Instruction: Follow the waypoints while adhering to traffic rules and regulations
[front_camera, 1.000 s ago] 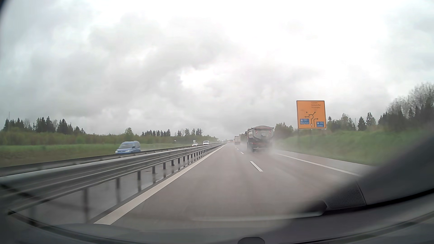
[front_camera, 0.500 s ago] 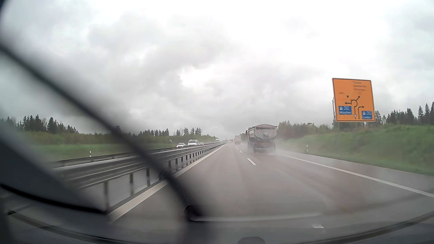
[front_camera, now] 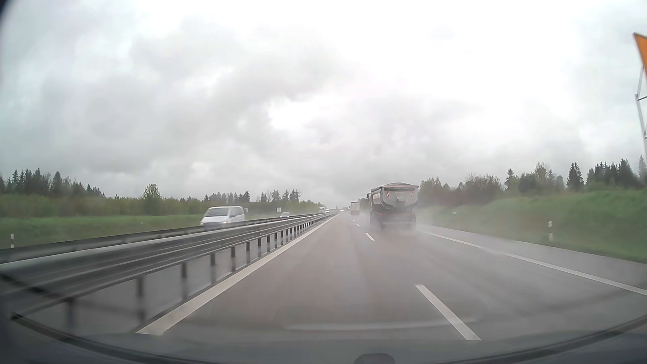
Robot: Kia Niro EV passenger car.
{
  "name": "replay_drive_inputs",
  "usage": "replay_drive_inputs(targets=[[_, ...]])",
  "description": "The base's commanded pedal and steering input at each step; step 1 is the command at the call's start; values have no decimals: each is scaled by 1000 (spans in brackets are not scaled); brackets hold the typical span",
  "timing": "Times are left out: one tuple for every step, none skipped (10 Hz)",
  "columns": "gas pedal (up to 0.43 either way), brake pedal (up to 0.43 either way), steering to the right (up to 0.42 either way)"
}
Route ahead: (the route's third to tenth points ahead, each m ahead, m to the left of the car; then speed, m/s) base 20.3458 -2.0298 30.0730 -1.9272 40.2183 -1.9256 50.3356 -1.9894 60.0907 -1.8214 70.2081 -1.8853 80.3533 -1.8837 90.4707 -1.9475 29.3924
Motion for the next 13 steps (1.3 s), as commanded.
replay_drive_inputs(targets=[[209, 0, -2], [209, 0, -1], [209, 0, -2], [197, 0, -2], [197, 0, -1], [197, 0, -1], [197, 0, -2], [197, 0, -1], [197, 0, -1], [197, 0, -1], [197, 0, -1], [197, 0, -2], [197, 0, -1]])
